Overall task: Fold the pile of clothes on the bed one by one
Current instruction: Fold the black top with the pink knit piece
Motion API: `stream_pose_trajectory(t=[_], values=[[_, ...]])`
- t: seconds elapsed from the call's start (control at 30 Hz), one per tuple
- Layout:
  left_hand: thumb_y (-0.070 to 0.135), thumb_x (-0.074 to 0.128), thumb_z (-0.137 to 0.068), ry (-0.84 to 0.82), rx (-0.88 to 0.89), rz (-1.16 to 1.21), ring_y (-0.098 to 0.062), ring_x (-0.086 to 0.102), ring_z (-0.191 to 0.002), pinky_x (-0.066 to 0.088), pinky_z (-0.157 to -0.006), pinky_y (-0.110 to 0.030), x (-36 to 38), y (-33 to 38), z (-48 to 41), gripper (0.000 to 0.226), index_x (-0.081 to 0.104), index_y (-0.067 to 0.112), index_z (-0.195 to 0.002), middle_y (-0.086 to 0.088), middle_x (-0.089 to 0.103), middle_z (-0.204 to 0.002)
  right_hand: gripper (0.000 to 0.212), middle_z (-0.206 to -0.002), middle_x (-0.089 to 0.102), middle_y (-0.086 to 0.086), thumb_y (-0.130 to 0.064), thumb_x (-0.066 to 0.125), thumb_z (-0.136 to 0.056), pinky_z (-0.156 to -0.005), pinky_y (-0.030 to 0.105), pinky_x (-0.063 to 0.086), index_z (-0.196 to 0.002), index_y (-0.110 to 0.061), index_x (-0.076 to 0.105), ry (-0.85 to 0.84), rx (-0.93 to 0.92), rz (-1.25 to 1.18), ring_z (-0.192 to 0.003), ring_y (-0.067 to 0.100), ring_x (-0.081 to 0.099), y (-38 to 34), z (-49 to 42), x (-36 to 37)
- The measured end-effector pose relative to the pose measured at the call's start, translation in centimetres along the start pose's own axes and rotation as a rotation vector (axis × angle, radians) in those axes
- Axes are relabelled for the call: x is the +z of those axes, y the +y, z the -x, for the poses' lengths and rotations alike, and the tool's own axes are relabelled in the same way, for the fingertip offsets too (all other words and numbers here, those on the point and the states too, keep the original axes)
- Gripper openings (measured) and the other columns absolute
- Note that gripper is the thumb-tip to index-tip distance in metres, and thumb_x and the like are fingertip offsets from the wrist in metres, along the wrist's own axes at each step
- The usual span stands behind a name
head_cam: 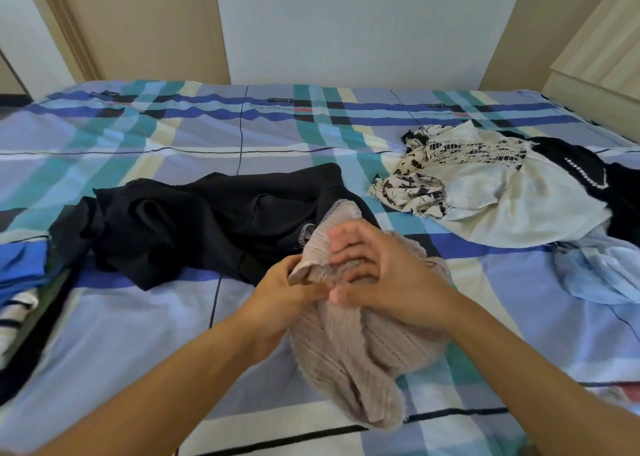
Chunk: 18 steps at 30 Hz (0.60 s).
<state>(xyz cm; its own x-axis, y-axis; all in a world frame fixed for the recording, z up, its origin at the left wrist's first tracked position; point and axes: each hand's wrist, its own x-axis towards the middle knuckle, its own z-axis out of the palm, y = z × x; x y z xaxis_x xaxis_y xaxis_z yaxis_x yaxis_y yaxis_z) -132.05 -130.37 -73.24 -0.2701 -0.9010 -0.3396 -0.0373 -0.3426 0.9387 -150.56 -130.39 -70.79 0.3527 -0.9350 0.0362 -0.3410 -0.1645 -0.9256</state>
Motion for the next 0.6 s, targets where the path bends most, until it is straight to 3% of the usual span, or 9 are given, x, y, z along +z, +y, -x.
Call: stream_pose_trajectory(t=[0.1,0.2,0.37,0.5,0.57,0.6], values=[[0.001,0.061,-0.093,-0.027,-0.018,0.046,-0.039,0.069,-0.105,0.058,-0.090,-0.043,0.3,0.1,-0.1,0.027,0.068,0.003,-0.119,-0.022,0.072,-0.112,0.102,-0.134,0.037,-0.016,-0.041,0.091,-0.063,-0.101,0.026,0.042,-0.145,-0.040,0.030,0.054,0.054,0.412,-0.121,0.000,0.044,0.0,0.2,-0.6],[0.006,0.053,-0.098,0.037,-0.024,0.056,-0.028,0.073,-0.096,0.061,-0.078,-0.032,0.6,1.2,-0.1,0.024,0.073,0.008,-0.110,-0.016,0.075,-0.106,0.121,-0.136,0.018,-0.022,-0.045,0.088,-0.060,-0.106,0.035,0.040,-0.153,-0.042,0.011,-0.014,0.195,0.537,-0.128,0.010,0.037,0.9,0.5,-1.8],[0.037,0.058,-0.096,0.220,-0.068,0.329,-0.029,0.073,-0.093,0.057,-0.078,-0.037,-1.5,3.6,-0.3,0.033,0.074,0.009,-0.106,-0.014,0.076,-0.101,0.093,-0.131,0.032,-0.002,-0.010,0.080,-0.073,-0.073,0.017,0.040,-0.147,-0.035,0.028,0.105,0.259,0.544,-0.110,0.014,0.049,1.2,0.6,-4.8],[0.039,0.053,-0.098,0.206,0.084,0.502,-0.022,0.075,-0.086,0.062,-0.068,-0.033,-4.6,5.8,0.2,0.032,0.072,0.013,-0.103,-0.009,0.076,-0.100,0.077,-0.126,0.048,0.003,0.007,0.073,-0.075,-0.063,0.022,0.046,-0.135,-0.032,0.045,0.161,0.248,0.355,-0.084,0.013,0.061,1.0,0.7,-7.8],[0.041,0.055,-0.095,0.142,0.122,0.433,-0.020,0.074,-0.085,0.061,-0.070,-0.033,-5.8,6.3,0.8,0.032,0.072,0.015,-0.105,-0.007,0.076,-0.101,0.073,-0.122,0.051,0.003,0.015,0.067,-0.075,-0.056,0.021,0.048,-0.130,-0.031,0.050,0.181,0.225,0.222,-0.067,0.011,0.060,0.8,0.9,-9.0],[0.044,0.059,-0.090,0.102,0.120,0.321,-0.020,0.074,-0.084,0.061,-0.071,-0.034,-6.3,6.4,1.1,0.034,0.073,0.016,-0.103,-0.007,0.076,-0.101,0.072,-0.121,0.051,0.002,0.015,0.067,-0.075,-0.058,0.022,0.049,-0.128,-0.032,0.051,0.184,0.211,0.219,-0.070,0.011,0.060,0.8,1.0,-9.4]])
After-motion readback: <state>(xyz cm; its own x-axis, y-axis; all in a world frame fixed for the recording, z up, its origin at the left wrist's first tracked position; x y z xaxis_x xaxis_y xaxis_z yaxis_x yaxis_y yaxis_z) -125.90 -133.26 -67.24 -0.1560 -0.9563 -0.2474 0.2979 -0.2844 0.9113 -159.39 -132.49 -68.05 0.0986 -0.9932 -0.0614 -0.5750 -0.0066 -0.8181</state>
